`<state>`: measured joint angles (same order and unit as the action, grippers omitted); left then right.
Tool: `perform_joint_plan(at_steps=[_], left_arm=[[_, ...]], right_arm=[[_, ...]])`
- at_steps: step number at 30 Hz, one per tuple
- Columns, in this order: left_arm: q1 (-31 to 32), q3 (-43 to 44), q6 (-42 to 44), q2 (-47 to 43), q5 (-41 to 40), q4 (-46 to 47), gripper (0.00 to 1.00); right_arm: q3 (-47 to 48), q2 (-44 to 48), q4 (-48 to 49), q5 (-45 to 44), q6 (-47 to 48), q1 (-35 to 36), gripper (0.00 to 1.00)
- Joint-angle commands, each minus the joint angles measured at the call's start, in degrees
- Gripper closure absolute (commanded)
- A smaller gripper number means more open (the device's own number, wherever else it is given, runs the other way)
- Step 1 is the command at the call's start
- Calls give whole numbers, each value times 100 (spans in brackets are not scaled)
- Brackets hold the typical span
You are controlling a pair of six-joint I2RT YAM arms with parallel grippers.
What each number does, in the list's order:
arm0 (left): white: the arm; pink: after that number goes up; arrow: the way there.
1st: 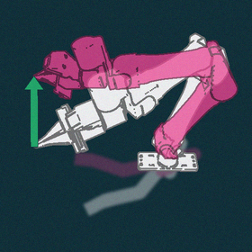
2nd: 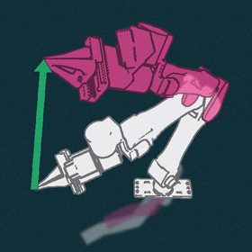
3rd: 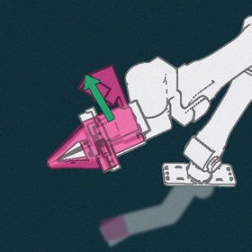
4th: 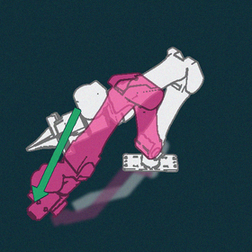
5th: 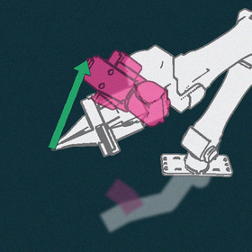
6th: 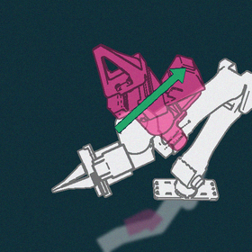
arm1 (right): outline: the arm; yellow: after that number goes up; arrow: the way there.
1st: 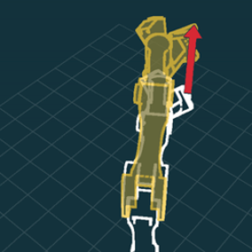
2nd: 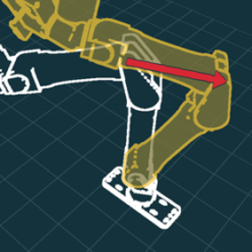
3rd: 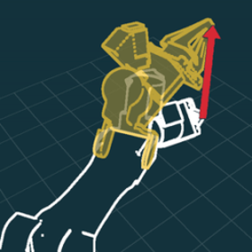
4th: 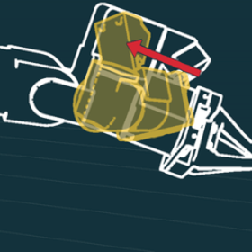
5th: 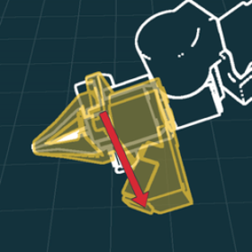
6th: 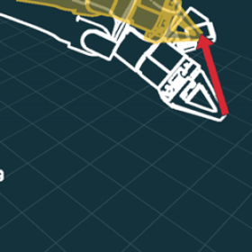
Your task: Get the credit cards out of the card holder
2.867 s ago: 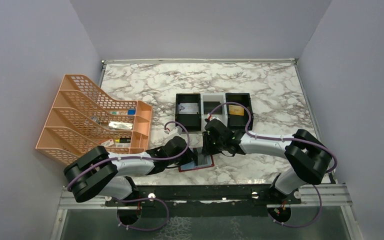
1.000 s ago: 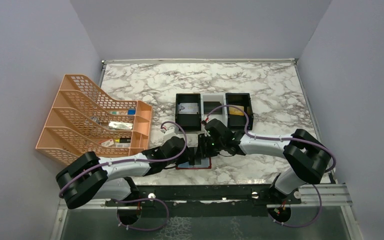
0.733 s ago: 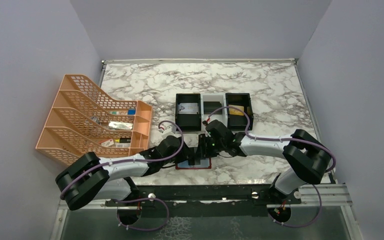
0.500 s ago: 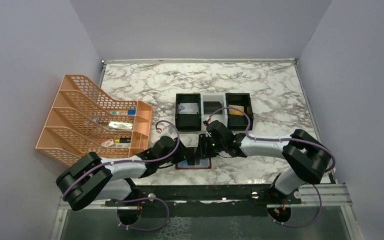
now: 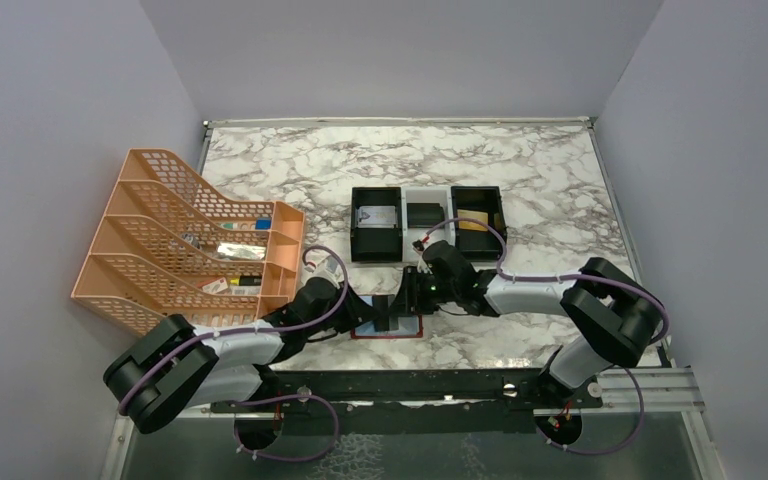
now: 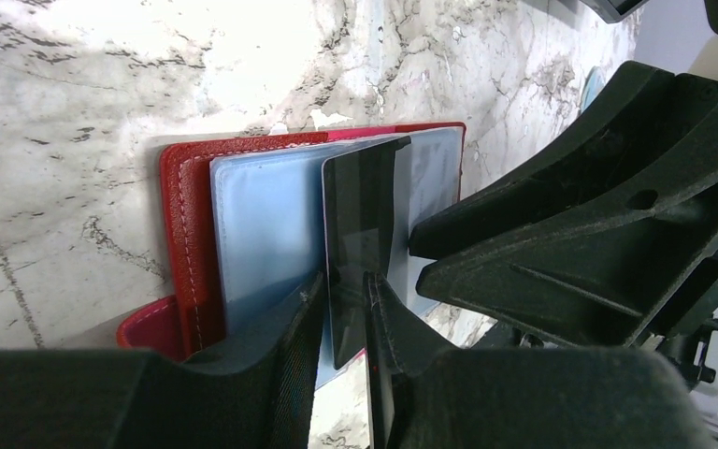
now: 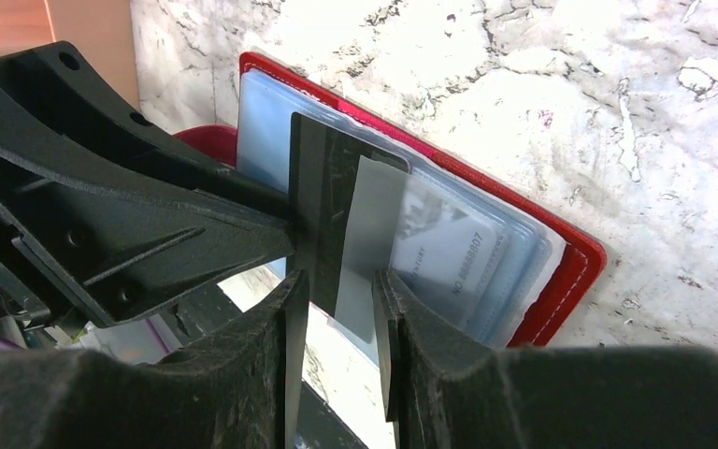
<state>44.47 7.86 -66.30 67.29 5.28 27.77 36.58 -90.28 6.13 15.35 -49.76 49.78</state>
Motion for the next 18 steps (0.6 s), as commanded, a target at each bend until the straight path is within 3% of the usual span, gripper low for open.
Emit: perform_joint_plan(at_steps=[1,11,18], left_arm=[[-60,-149,43,37,323,-89,75],[-89,-39,-22,540,728,641,76],[-87,-75,-211,678,634,774,84]], right_arm=[[-393,-314,-424,-172,38,-85,66],[-433,-431,-245,55,13,-157,67],[-459,-383,-269,64,49,-238,67]])
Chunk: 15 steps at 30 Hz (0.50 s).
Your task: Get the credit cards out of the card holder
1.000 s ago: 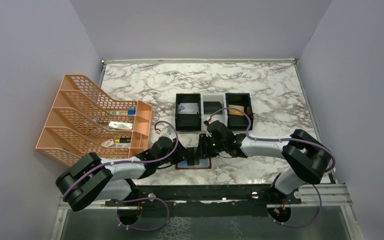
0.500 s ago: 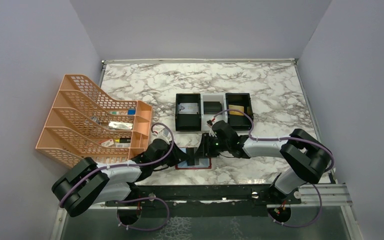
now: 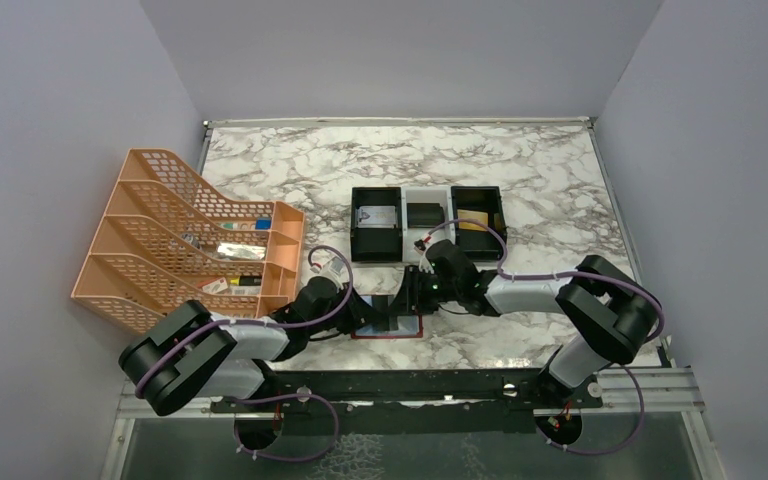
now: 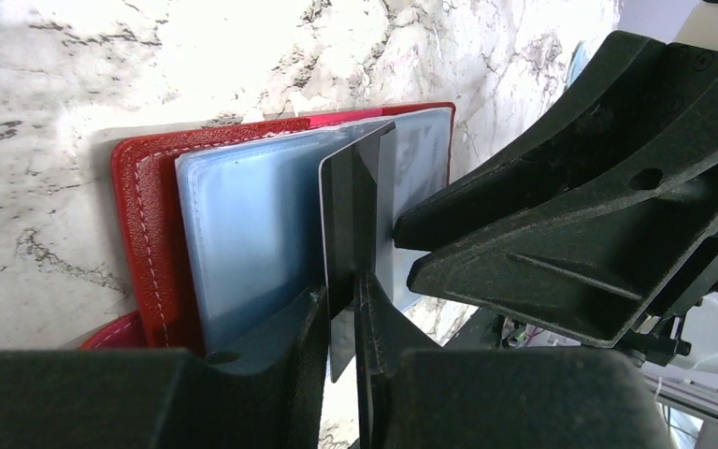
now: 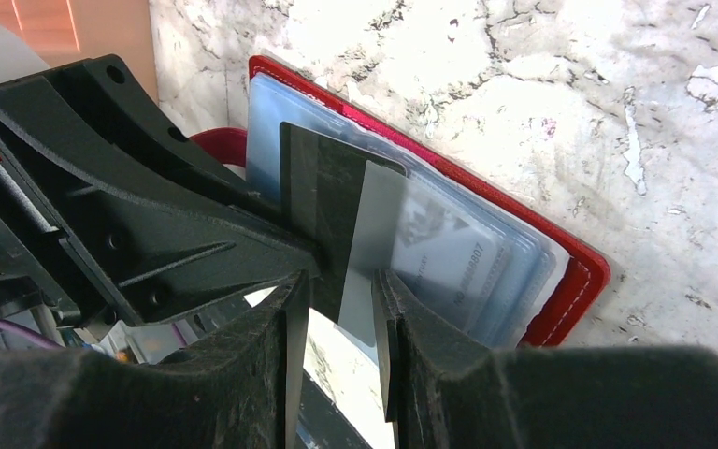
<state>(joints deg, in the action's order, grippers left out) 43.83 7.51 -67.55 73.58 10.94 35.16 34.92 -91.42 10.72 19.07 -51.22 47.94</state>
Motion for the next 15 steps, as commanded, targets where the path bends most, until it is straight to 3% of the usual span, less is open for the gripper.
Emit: perform_joint_plan(at_steps=[1,5,10,15], left_arm=[[-24,-50,-103,10,40,35,85],[-24,-114,-178,-151,-83,31,100],[-28,-136,-195,-368,-163,-54,100],[-26,-49,-22,-709,-391,-706,100]], right_arm=[[-294,-261,-737,-300,200,-63,67],[-276,-169,-673,-224,287,-83,67],[-263,181,-446,-27,496,-83,64],[-116,572,-452,4,684,-93,58]])
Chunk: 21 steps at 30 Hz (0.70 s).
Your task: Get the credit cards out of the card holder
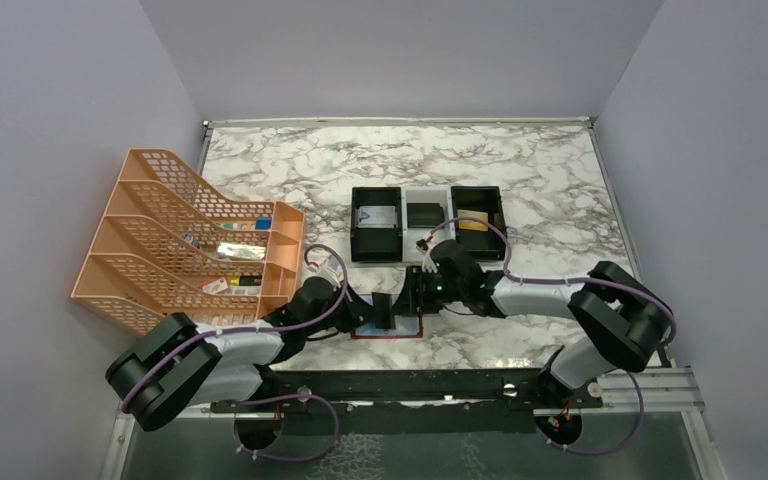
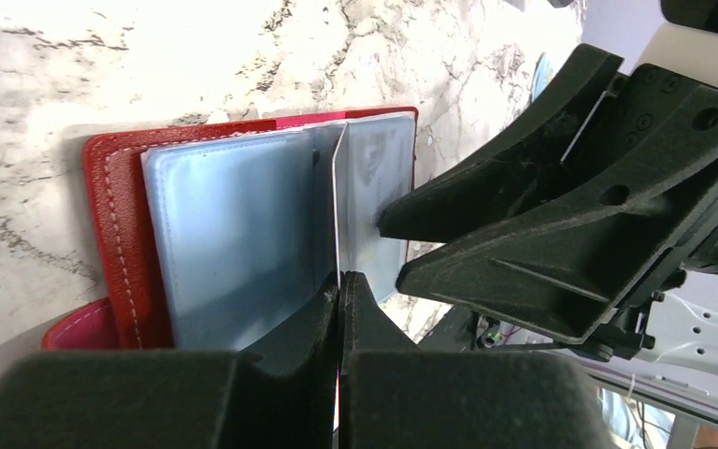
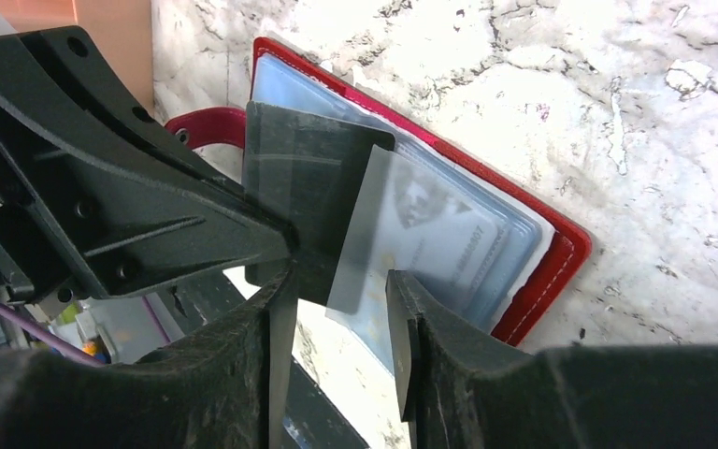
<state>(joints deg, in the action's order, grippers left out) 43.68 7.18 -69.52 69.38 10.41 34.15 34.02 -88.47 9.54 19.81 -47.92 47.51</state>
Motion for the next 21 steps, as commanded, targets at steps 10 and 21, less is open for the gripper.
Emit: perform_joint_plan(at_steps=[10,21], left_arm=[[-9,632,838,-1487,-1107,-3012,100],[-9,985,1175,-2075,-1146,-3361,100]], right_arm=[[47,1189,-484,-696,551,-49,36],[-786,2864,203,-3139,800,-69,25]])
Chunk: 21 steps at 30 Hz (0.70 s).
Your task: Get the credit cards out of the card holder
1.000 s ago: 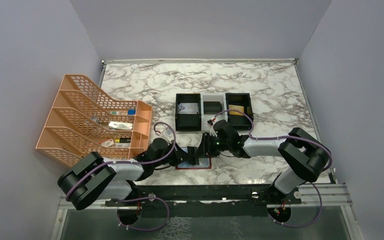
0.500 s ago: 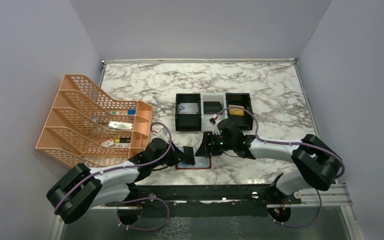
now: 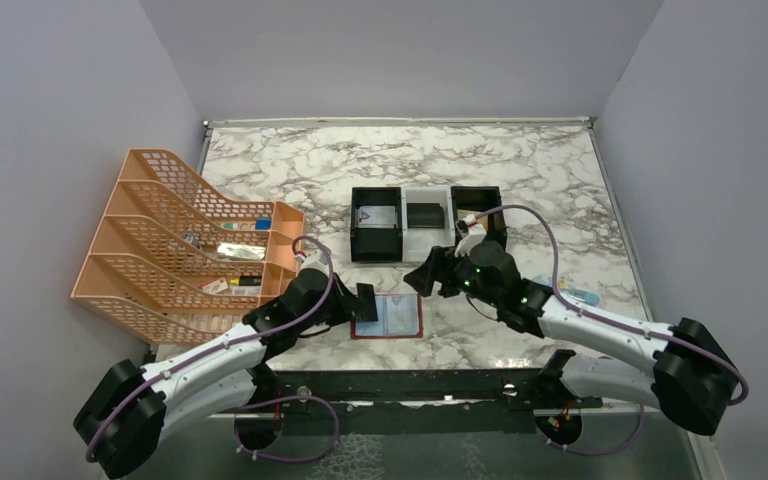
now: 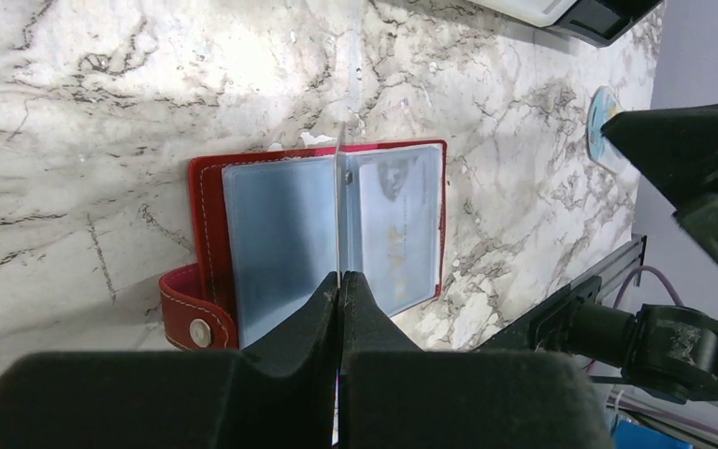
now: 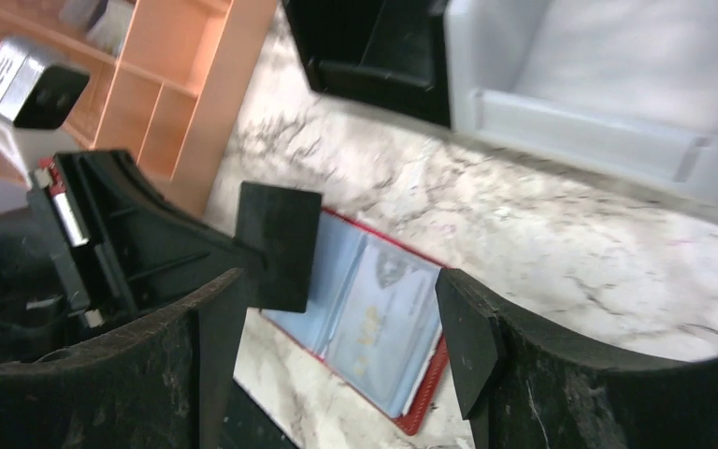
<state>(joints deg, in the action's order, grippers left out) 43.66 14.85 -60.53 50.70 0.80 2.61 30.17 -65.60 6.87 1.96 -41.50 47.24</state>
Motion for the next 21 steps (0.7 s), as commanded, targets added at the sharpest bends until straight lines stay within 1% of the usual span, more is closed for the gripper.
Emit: perform_joint_plan(at_steps=[1,3,5,8,9,11,14,17,21], left_arm=[[-7,249,324,-241,-193,-182,100],[-7,326,444,-272,-171,-128,100],[-8,404,548,-259,-94,-58,100],[-14,512,656,-198,-13,80,100],[-8,550,672,-169,-25,101,100],[-15,623,695,-108,-20,191,100],[-77,781,801,129,309,536,100],[-188,919,835,400,788,913,100],[-421,748,460,486,1353,1809,100]], right_arm=[[-467,724,482,-1443,152,-90,24],[-472,875,299,-1442,159,-259,24],[-411,896,113,-1037,175,-589,24],[-471,809,173,166,136,-1395,24],[-529,771,305,673,127,-1785,24],[-573,676,570,1602,173,-2216,23],[-589,613,909,2307,194,-2393,22],[-713,589,1557,2955,41,-2398,22],[-779,374,2027,3319,-395,-2396,22]])
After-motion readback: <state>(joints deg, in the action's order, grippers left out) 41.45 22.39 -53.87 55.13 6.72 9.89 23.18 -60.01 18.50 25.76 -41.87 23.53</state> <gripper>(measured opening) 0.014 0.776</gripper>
